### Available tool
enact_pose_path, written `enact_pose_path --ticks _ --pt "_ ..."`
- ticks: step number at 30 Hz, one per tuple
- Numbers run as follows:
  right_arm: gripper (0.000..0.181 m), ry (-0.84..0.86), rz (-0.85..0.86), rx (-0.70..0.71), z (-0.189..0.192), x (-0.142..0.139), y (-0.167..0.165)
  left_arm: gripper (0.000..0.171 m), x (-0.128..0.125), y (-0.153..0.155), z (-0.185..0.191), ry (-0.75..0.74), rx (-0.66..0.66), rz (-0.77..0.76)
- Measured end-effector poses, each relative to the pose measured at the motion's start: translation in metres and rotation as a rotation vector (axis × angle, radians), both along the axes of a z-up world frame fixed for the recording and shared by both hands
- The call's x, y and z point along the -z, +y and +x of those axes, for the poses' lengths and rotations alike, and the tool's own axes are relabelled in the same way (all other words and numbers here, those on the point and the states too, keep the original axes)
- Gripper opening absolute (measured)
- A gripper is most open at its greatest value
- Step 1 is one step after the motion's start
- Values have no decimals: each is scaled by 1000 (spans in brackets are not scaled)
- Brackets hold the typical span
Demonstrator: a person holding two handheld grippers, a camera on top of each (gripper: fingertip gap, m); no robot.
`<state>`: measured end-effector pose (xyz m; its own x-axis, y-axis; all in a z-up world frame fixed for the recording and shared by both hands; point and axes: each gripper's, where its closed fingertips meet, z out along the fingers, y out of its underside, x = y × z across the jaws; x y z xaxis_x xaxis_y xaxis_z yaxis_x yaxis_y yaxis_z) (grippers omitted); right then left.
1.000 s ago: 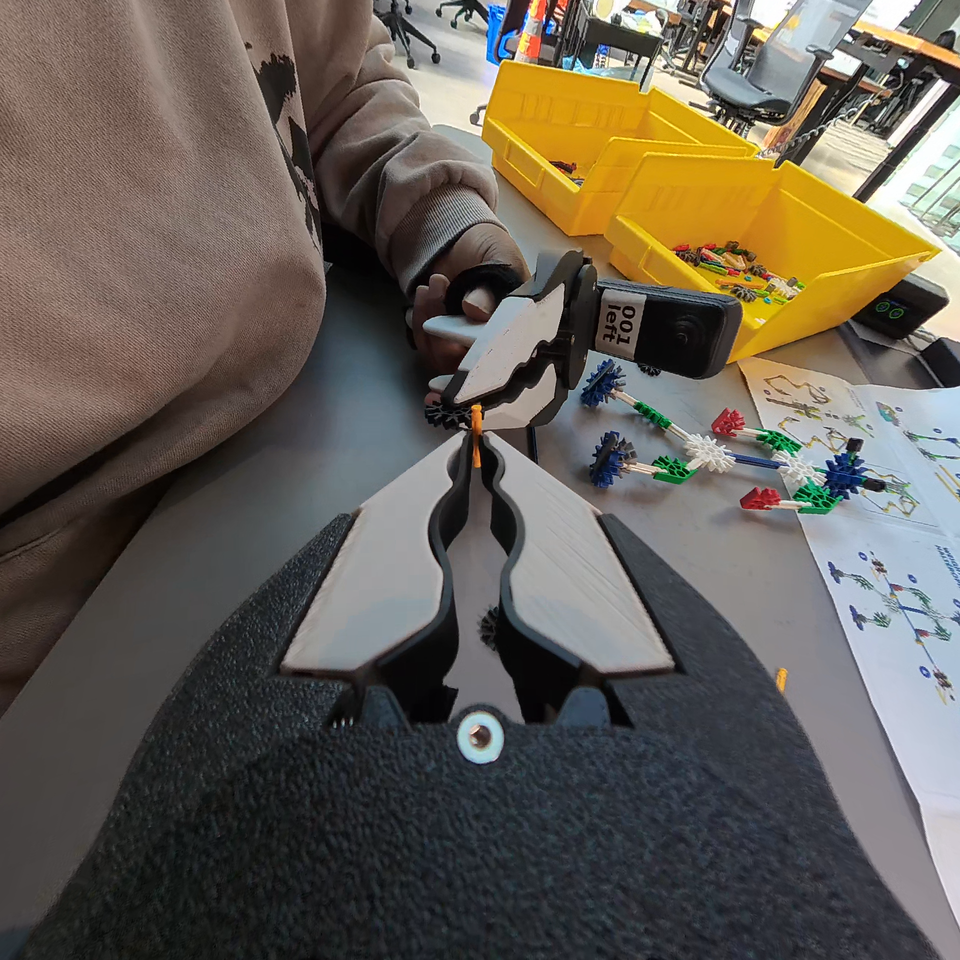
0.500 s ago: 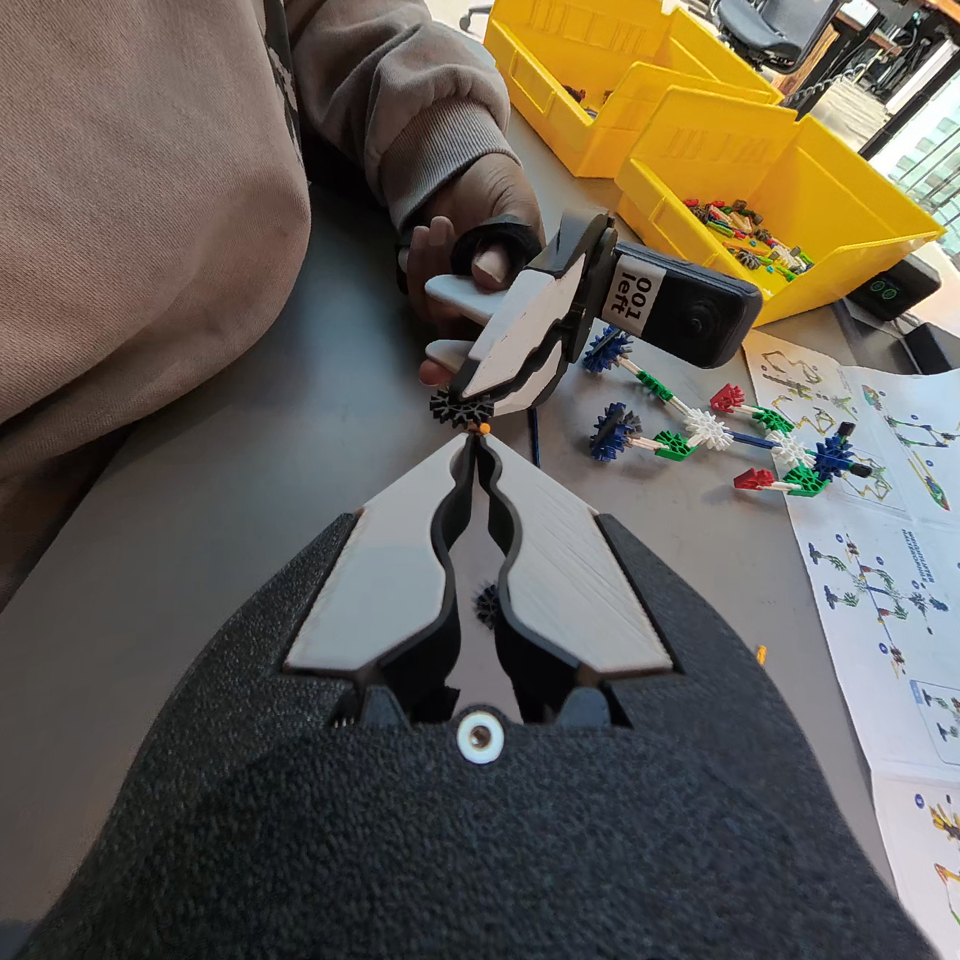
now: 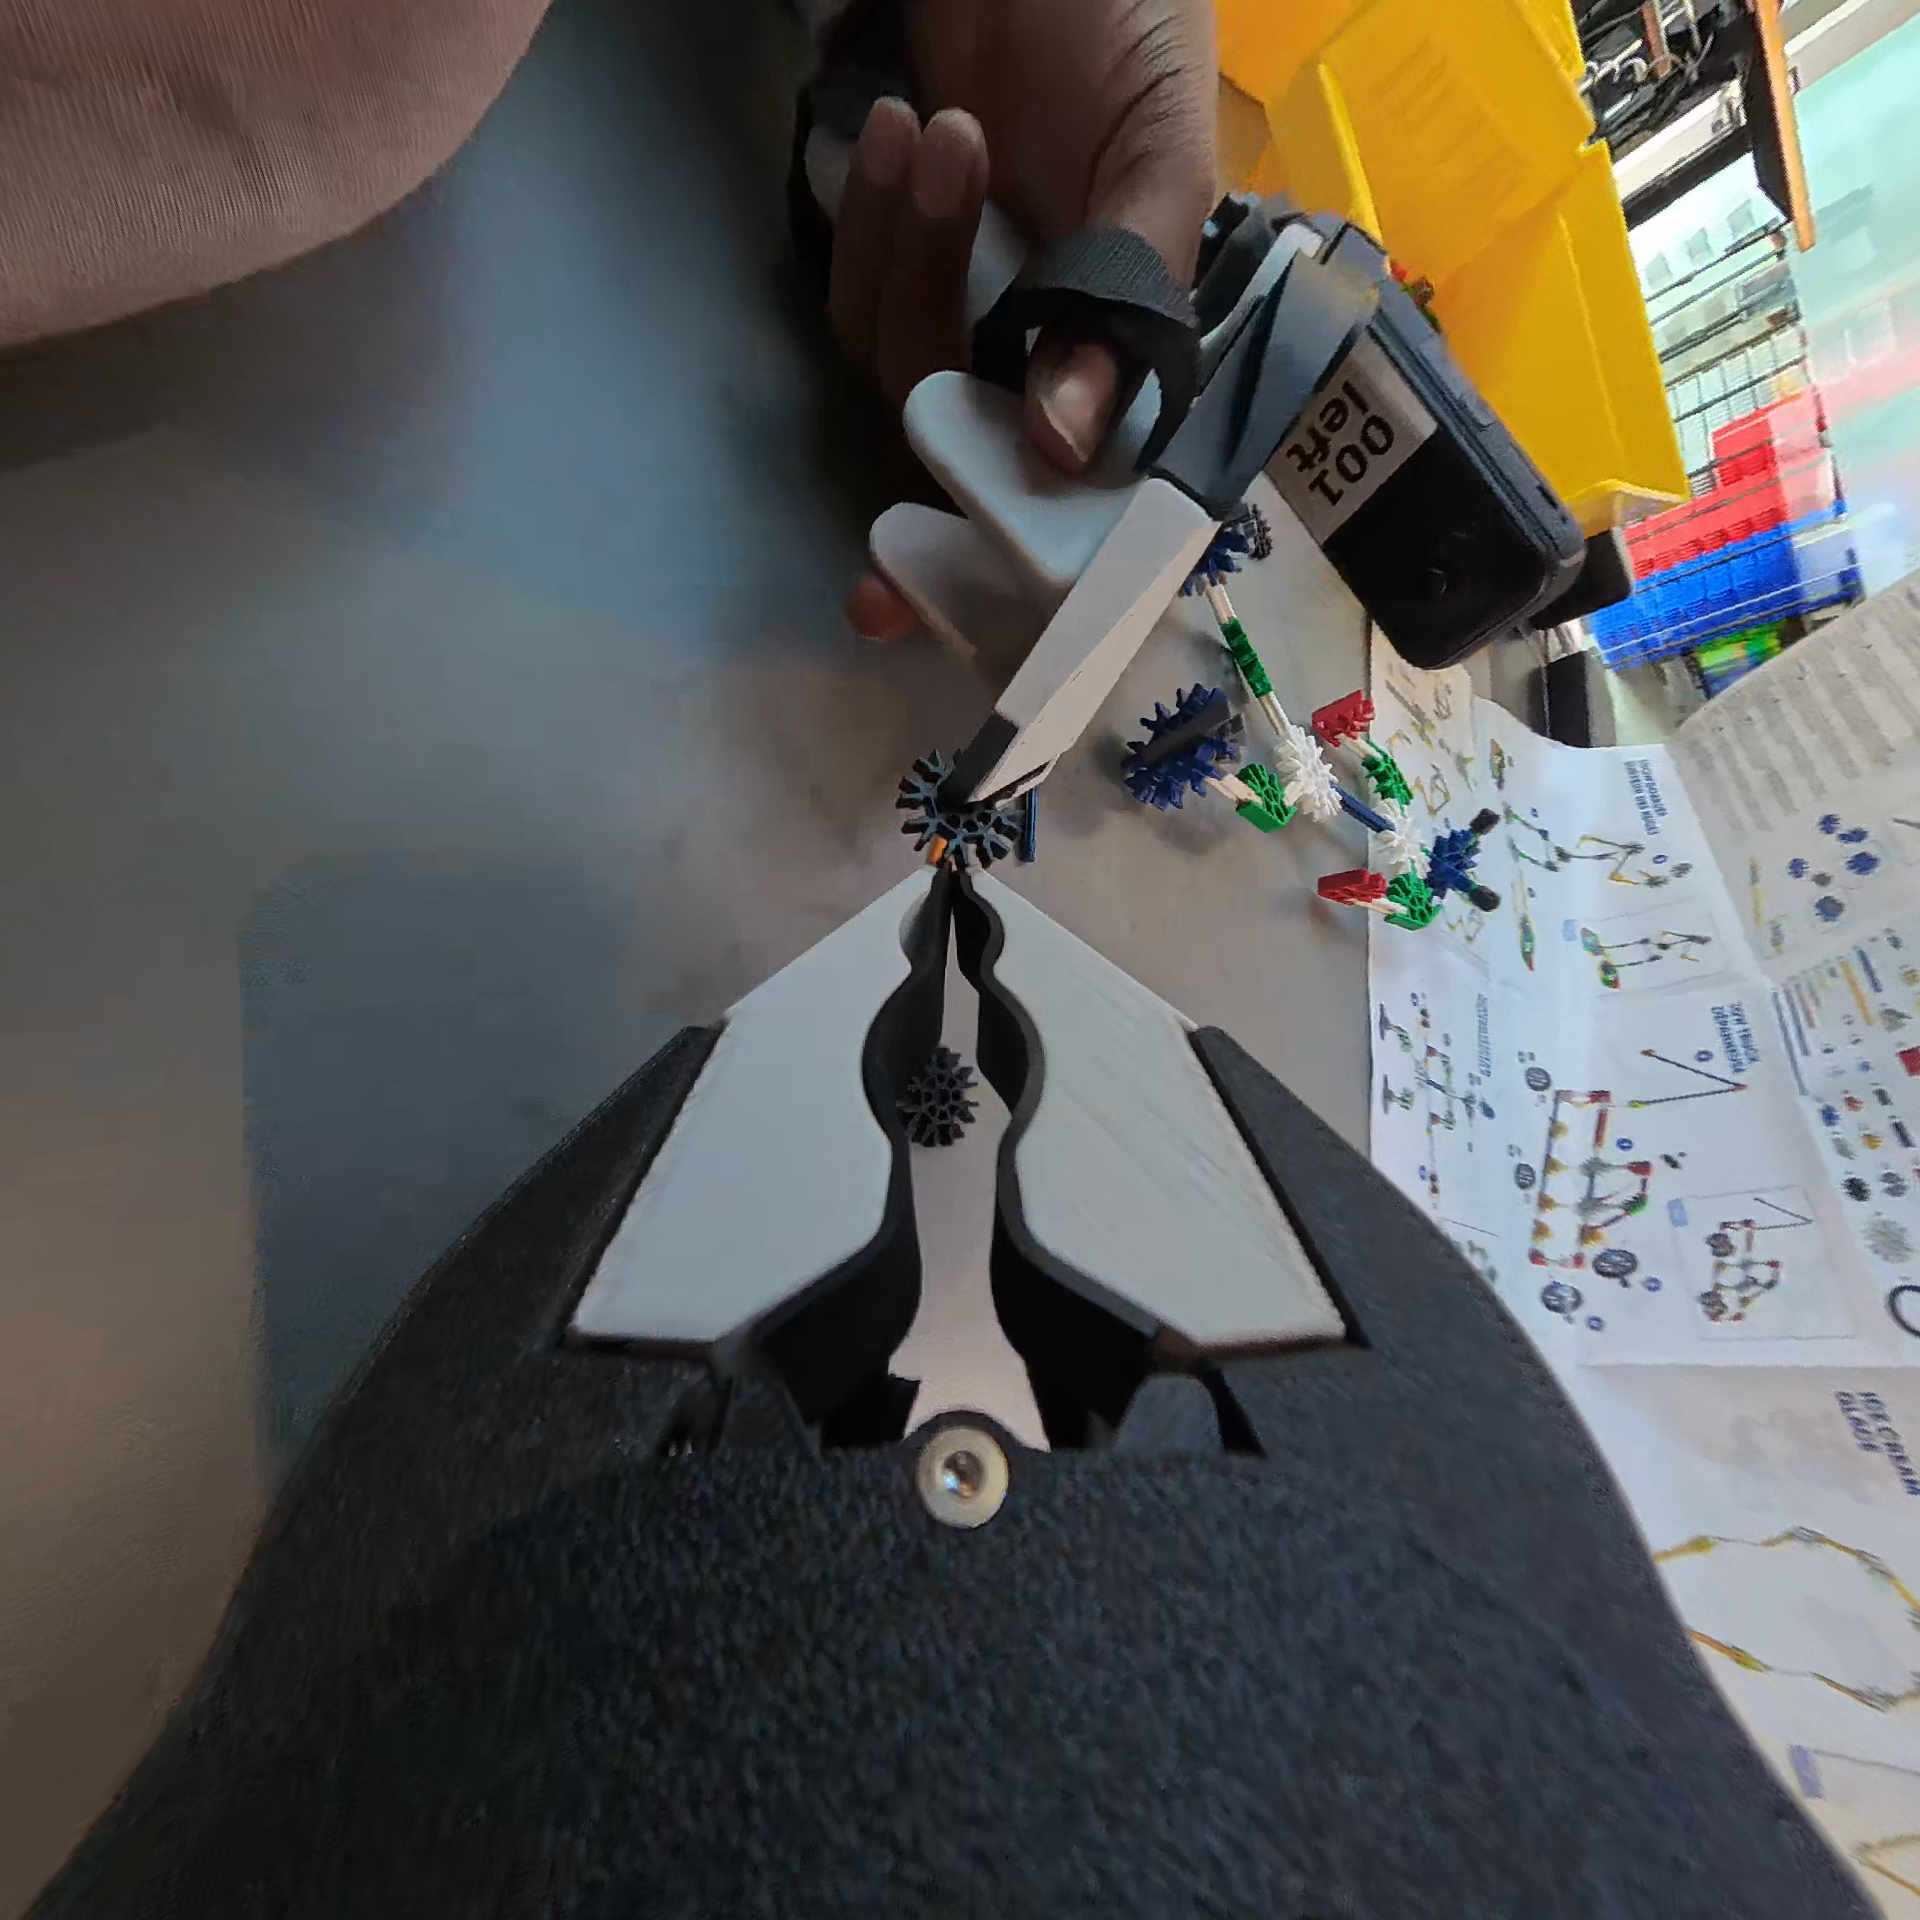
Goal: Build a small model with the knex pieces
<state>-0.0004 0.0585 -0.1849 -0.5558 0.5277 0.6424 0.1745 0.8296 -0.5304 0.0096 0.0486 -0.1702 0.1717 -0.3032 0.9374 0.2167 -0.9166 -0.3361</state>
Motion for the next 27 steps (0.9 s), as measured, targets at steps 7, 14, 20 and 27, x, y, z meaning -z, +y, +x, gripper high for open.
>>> enact_pose_path --ticks 7,14,20,27 --pt "0 -45 -66 44 3 8 9 1 9 2 -1 171 22 87" --pt "11 -106 -393 93 6 -5 12 2 16 6 -16 521 36 376" --pt "16 -185 -442 126 2 5 6 2 38 -2 -10 806 154 605" --pt "16 -209 -430 158 0 10 5 2 36 1 -14 816 133 630"
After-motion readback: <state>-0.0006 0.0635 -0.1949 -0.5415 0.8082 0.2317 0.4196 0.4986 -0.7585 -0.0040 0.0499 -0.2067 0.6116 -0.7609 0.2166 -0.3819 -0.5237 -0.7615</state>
